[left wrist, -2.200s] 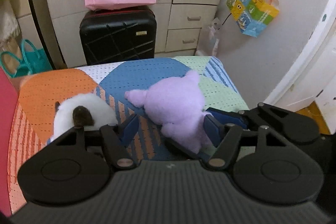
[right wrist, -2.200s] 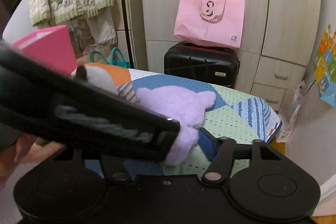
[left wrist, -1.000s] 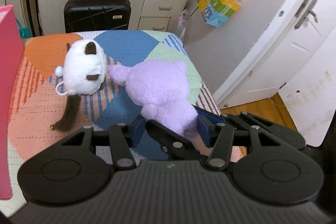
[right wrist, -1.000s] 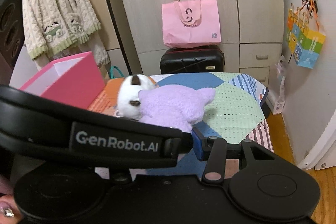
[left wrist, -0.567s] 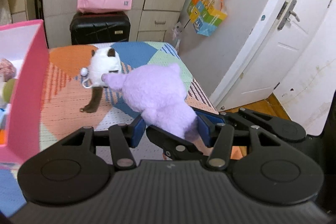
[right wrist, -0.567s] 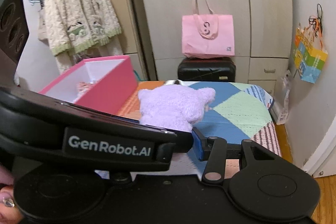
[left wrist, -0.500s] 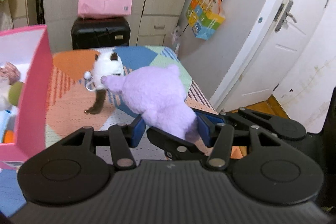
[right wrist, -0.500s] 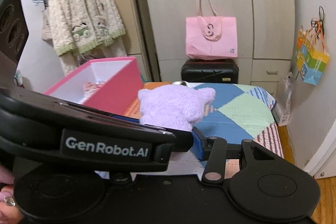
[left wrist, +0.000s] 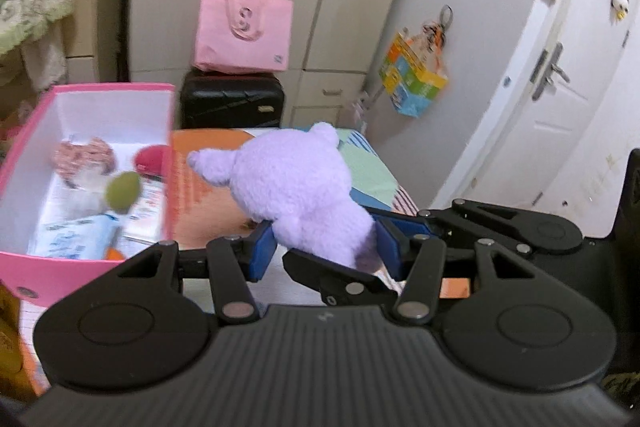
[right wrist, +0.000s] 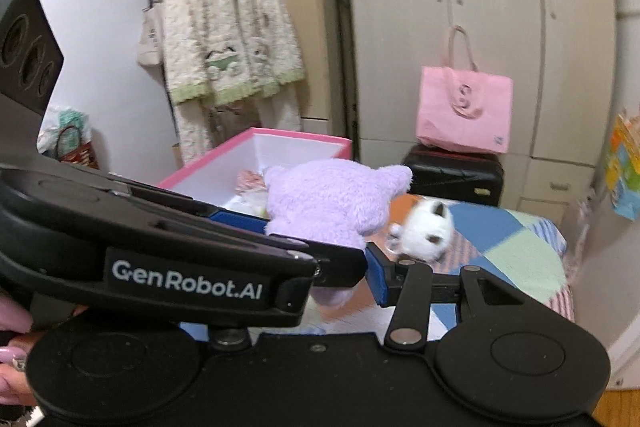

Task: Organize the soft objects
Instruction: 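Carry the purple plush into the pink box and release it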

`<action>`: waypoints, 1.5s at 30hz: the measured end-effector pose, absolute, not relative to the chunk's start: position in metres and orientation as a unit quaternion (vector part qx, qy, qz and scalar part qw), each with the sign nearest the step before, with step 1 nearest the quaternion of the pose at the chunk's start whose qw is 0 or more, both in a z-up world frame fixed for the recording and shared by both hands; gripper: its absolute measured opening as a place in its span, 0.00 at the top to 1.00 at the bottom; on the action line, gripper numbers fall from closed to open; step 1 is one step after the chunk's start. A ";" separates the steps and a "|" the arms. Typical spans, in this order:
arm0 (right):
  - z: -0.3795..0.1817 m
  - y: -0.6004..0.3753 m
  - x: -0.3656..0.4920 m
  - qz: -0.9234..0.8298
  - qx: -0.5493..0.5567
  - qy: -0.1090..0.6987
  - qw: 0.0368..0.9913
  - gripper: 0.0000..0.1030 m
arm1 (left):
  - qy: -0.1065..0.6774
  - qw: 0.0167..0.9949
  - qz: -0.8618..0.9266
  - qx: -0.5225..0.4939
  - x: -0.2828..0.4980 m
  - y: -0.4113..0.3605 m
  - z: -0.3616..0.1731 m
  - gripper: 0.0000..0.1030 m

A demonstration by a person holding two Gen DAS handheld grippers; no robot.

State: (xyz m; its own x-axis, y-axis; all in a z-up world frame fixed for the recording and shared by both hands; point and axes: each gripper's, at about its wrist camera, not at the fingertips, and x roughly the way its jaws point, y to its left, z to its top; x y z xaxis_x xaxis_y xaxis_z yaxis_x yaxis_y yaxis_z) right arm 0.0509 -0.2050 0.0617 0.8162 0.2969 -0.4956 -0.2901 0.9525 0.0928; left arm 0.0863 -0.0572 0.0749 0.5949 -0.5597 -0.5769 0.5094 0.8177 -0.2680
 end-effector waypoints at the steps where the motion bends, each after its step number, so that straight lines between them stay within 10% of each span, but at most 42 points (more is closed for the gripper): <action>1: 0.065 -0.198 0.054 0.160 0.003 0.259 0.953 0.49 | 0.333 0.894 -0.296 -0.040 0.088 -0.049 0.077 0.49; 31: -0.005 -0.068 0.214 0.272 0.023 0.377 0.885 0.47 | 0.414 0.890 -0.160 -0.098 0.221 0.087 -0.001 0.55; 45: 0.017 -0.069 0.186 0.255 -0.032 0.359 0.897 0.28 | 0.366 0.920 -0.137 -0.030 0.188 0.088 0.024 0.33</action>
